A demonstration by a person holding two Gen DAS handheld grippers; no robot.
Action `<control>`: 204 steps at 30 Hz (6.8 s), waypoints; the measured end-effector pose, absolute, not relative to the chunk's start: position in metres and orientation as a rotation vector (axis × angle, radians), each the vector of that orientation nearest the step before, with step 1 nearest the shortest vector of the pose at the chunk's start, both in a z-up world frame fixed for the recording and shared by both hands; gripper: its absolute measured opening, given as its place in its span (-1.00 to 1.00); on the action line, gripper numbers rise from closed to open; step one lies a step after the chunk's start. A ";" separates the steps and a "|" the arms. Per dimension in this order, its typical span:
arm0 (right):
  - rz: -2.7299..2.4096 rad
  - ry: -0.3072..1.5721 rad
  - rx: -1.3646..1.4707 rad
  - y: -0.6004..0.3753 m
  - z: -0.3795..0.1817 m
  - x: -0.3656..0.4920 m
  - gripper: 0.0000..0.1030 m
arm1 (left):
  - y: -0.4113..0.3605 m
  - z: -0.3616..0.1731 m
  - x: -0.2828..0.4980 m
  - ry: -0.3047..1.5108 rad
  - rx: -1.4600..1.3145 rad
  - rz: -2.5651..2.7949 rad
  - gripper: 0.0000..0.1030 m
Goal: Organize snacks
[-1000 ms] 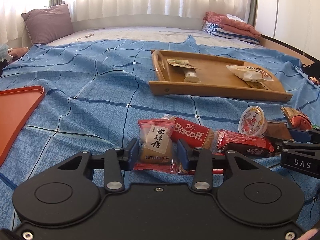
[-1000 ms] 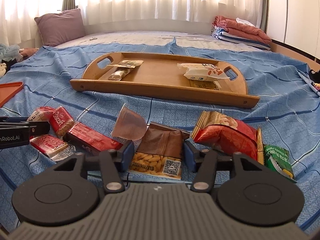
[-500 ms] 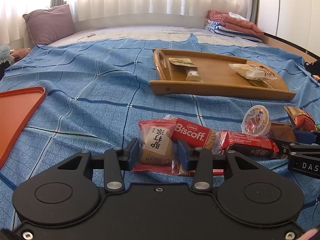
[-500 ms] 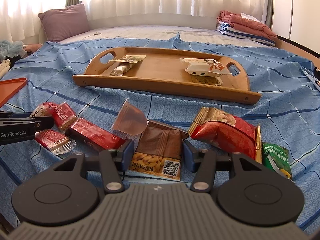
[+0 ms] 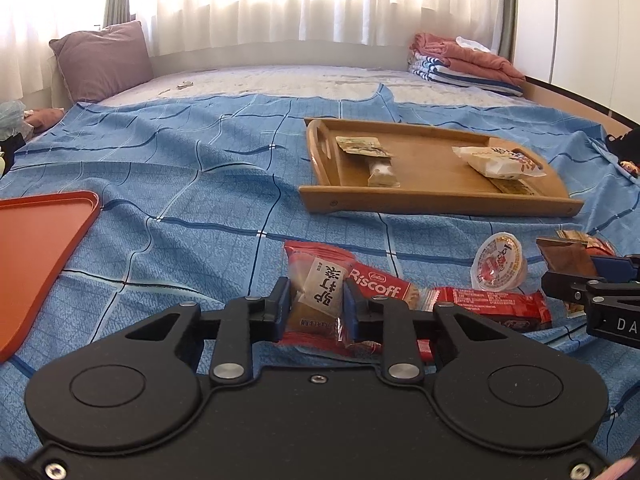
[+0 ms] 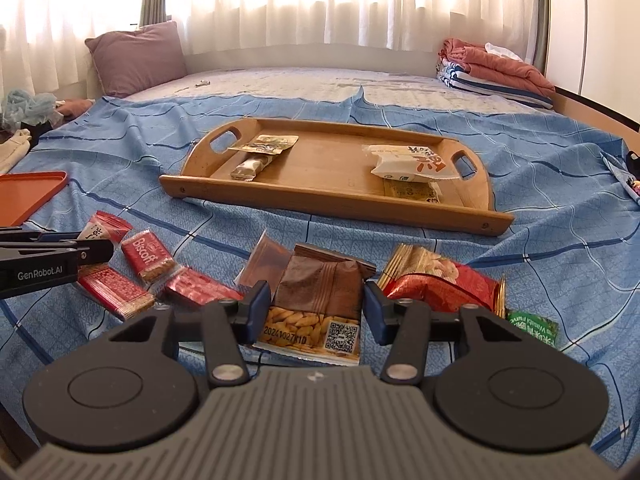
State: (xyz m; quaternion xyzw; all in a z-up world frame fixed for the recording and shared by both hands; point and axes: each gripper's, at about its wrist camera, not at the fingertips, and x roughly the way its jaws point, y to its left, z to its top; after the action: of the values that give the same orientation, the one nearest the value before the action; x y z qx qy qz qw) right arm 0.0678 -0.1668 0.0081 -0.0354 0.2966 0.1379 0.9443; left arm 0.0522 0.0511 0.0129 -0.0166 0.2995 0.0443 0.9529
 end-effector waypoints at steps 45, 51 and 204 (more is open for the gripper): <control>0.243 0.733 0.048 -0.193 0.067 0.177 -0.39 | 0.034 0.080 0.139 0.609 -0.071 -0.015 -0.51; 0.289 0.832 0.077 -0.202 0.053 0.177 0.26 | 0.030 0.079 0.142 0.614 -0.062 -0.030 -0.50; 0.173 0.593 -0.004 -0.193 0.051 0.098 -0.02 | 0.047 0.047 0.101 0.731 -0.208 -0.097 -0.48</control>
State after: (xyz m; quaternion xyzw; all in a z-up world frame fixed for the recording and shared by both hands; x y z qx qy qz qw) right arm 0.0983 -0.1930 0.0509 -0.0021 0.2919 0.0851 0.9526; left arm 0.1013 0.0474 0.0474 -0.1016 0.3568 -0.0473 0.9274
